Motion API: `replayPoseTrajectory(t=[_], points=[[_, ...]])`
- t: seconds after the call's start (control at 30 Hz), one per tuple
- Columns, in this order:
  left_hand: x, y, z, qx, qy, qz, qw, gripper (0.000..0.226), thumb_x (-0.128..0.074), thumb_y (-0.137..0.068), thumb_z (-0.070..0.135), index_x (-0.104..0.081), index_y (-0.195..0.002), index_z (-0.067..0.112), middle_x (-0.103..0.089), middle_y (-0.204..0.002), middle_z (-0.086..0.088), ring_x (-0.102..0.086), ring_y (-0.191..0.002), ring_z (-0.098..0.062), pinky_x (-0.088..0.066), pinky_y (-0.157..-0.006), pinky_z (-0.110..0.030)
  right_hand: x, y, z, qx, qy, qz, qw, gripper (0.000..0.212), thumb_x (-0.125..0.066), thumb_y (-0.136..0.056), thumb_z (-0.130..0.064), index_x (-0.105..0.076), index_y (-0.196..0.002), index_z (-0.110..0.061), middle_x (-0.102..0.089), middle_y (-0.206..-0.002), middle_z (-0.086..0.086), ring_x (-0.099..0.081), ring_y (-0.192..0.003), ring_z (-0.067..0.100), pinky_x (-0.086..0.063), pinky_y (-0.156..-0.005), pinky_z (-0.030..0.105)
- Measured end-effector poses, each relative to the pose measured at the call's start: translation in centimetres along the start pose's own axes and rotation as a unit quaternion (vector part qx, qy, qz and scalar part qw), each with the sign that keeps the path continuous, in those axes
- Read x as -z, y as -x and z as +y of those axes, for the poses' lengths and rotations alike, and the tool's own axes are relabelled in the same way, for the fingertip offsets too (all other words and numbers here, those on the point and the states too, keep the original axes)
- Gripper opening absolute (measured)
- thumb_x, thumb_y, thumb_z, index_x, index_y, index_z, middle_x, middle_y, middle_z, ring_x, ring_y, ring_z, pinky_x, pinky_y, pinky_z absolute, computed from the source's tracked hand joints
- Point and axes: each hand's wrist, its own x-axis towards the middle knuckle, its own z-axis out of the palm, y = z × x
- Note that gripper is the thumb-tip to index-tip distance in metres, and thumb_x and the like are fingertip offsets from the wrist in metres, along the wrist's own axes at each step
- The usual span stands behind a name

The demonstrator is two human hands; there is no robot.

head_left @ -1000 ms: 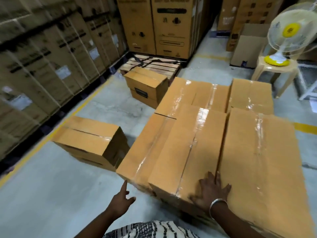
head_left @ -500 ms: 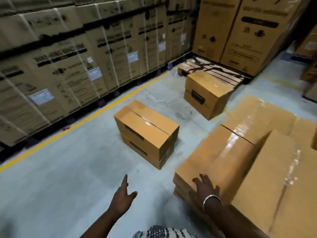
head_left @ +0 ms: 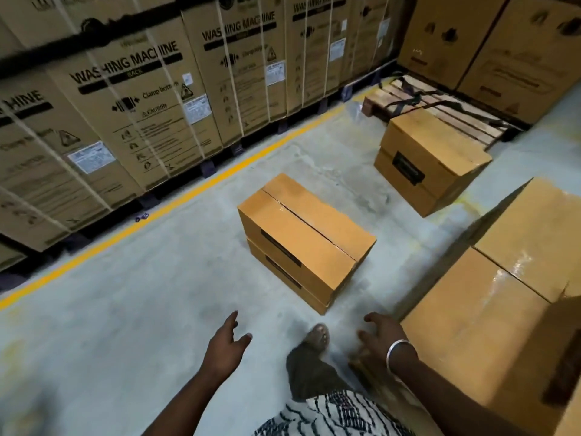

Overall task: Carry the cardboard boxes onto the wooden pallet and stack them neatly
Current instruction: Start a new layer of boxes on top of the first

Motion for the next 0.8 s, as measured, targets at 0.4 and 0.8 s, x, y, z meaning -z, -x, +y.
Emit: replayPoseTrajectory(t=[0.4,0.8], points=[[0.9,-18.5,11.5,0.046,-0.15,-0.063,0.986,0.057,-0.063,-0.094,0.025,-0.042,-0.146,0.018,-0.049,-0.146,-0.01,-0.05,-0.13,-0.028,-0.04,-0.101,-0.034,5.4,-19.2,-5.0,-0.048,-0.087,-0.068,0.993,0.049,-0.065,-0.089,-0.032,-0.056,-0.133,-0.012,-0.06,-0.132,0.013,-0.055,-0.122,0.029,-0.042,-0.097,0.028],[-4.9,-43.0,19.2,-0.027,-0.358,-0.117,0.926,0.064,-0.067,-0.09,0.019,-0.04,-0.147,0.006,-0.045,-0.147,-0.018,-0.041,-0.136,-0.031,-0.032,-0.11,-0.037,0.5,-31.1,-0.8,-0.292,-0.296,-0.036,0.909,0.074,-0.074,-0.084,-0.03,-0.039,-0.146,-0.009,-0.048,-0.143,0.02,-0.048,-0.129,0.039,-0.042,-0.106,0.041]])
